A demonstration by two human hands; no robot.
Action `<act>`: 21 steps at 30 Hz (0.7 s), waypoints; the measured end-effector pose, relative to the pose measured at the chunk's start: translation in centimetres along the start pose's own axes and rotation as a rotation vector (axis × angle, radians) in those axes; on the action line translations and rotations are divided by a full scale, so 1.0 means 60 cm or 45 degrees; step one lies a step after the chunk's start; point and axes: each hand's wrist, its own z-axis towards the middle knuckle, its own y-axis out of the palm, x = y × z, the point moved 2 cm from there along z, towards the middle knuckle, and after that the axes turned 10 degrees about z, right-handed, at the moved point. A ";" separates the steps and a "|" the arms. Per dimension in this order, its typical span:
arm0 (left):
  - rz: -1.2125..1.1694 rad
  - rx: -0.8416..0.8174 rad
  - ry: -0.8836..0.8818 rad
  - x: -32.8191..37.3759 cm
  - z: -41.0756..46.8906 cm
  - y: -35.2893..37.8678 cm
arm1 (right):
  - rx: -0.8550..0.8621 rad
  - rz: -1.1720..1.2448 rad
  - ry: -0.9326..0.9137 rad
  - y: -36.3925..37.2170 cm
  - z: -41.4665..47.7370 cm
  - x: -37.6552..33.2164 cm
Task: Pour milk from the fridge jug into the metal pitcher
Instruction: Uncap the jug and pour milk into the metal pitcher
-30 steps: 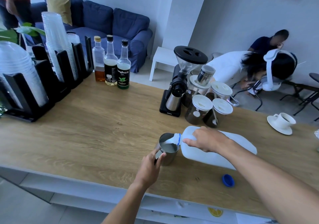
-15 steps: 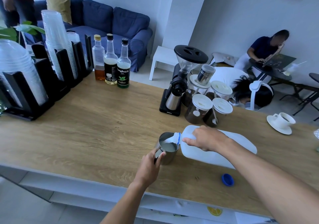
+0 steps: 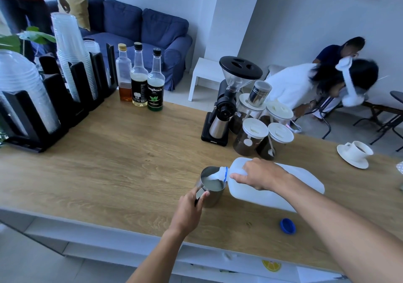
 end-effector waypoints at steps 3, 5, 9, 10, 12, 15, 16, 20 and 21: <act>0.001 -0.001 0.001 0.003 0.000 -0.001 | -0.003 -0.004 -0.005 -0.001 0.001 -0.001; -0.001 -0.001 0.004 0.004 0.000 -0.003 | -0.003 -0.007 -0.005 -0.002 0.000 -0.001; -0.007 -0.011 0.002 0.006 -0.002 -0.003 | -0.002 0.005 -0.005 -0.003 -0.002 -0.002; -0.005 -0.010 -0.002 0.007 -0.001 -0.004 | -0.001 0.007 -0.006 -0.004 -0.003 -0.002; 0.003 -0.011 0.006 0.011 -0.001 -0.006 | 0.000 0.007 -0.009 -0.003 -0.002 -0.002; 0.014 -0.009 0.014 0.013 -0.002 -0.007 | -0.006 -0.007 -0.007 -0.003 -0.001 -0.002; 0.018 -0.005 0.014 0.011 -0.002 -0.006 | -0.007 -0.016 -0.006 -0.003 -0.001 -0.002; 0.011 0.006 0.003 0.002 0.001 -0.001 | -0.003 -0.038 -0.005 -0.003 0.000 -0.003; 0.008 0.007 0.004 0.002 0.001 -0.001 | -0.002 -0.036 -0.006 -0.003 0.001 -0.003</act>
